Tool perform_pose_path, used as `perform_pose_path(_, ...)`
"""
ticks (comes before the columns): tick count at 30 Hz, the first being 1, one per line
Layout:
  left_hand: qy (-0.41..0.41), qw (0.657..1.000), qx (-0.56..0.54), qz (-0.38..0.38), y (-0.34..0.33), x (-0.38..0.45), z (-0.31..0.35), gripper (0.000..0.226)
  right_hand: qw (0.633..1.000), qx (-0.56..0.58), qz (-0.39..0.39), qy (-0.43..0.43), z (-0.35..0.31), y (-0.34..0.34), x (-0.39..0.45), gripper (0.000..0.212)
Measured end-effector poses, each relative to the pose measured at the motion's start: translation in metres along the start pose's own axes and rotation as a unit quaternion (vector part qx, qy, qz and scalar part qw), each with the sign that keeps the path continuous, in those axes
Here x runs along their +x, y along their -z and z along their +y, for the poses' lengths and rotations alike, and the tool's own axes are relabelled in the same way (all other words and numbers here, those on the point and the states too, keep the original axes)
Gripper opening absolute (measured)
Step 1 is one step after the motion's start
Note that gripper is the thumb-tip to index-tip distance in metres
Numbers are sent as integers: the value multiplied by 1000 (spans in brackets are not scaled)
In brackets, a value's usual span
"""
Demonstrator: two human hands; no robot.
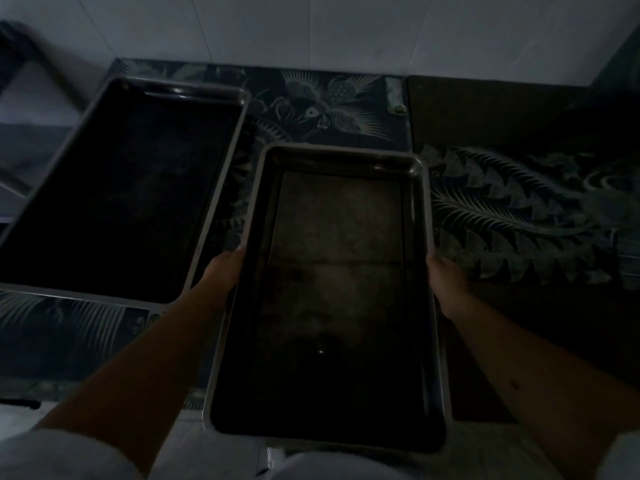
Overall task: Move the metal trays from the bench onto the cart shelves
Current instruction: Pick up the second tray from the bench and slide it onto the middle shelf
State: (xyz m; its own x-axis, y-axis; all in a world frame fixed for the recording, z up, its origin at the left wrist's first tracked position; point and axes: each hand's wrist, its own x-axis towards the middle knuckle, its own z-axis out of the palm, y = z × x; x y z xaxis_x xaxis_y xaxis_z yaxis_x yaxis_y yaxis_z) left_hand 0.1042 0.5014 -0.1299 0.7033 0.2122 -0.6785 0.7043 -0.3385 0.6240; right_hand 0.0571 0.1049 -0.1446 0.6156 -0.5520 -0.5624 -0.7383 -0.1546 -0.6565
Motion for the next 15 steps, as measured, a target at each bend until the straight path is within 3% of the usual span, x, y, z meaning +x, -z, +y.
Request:
perform_pose_path(5,29,999,-15,-8,4,-4,3,64,993,112,-33,-30,0,9,0,21)
perform_pose_path(7,9,998,-54,3,8,-13,6,65,991,129,-31,-23,-4,14,-7,22)
perform_pose_path(10,-28,996,-89,12,21,-31,10,51,990,137,-35,9,-15,23,-27,29)
perform_pose_path(13,-109,994,-26,9,40,-54,7,32,987,152,-47,32,-26,34,-58,32)
perform_pose_path(15,-144,989,-4,17,55,-74,3,28,983,169,-48,54,-28,40,-80,22)
